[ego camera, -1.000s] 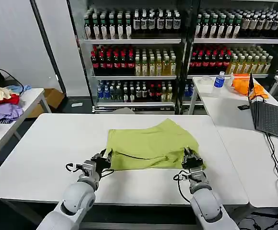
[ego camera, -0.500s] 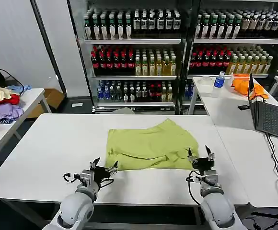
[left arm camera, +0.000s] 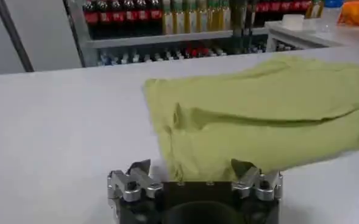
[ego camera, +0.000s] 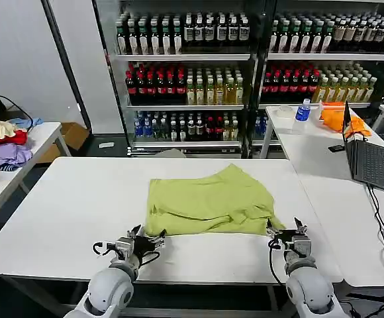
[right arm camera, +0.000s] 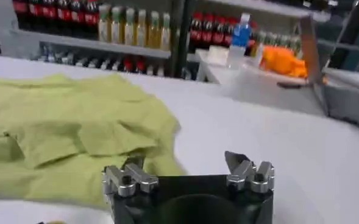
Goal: Fold and organize the clothes.
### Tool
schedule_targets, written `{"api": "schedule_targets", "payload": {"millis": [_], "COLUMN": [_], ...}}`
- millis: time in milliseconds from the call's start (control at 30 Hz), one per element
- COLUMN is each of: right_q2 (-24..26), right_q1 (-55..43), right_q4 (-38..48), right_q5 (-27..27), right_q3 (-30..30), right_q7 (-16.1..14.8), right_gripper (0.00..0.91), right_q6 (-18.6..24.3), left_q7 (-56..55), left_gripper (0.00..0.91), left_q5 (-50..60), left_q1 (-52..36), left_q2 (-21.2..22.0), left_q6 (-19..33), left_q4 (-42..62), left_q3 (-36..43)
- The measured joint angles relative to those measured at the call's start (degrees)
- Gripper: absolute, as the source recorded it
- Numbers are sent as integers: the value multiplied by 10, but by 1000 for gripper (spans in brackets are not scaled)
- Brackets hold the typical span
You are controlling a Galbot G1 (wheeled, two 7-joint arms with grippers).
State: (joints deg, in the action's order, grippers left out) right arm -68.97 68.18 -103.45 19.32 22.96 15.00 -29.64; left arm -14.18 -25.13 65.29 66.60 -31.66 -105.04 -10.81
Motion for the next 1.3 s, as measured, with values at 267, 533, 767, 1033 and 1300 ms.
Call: {"api": "schedule_targets", "payload": {"millis": [267, 533, 767, 1033, 1300], "right_q2": [1, 4, 12, 28, 52], "right_q1": [0, 9, 14, 49, 129], "right_q4": [4, -3, -11, -49, -117], "right_q5": [16, 24, 29, 25, 12], "right_q3": [-11, -13, -12, -1, 26], "right_q7": [3, 2, 3, -2, -9], "right_gripper": [0, 0, 0, 0, 0], "right_q6": [-15, -21, -28, -33, -35], "left_q7": [4, 6, 11, 12, 12], "left_gripper": [30, 30, 30, 30, 20], "left_q5": [-2, -2, -6, -3, 5], "left_q1": [5, 6, 11, 31, 93], "left_q2": [-3, -3, -10, -17, -29], "left_q6": [3, 8, 8, 3, 1], "left_q4": [-1, 3, -3, -31, -98], "left_q3": [0, -4, -10, -21, -40]}}
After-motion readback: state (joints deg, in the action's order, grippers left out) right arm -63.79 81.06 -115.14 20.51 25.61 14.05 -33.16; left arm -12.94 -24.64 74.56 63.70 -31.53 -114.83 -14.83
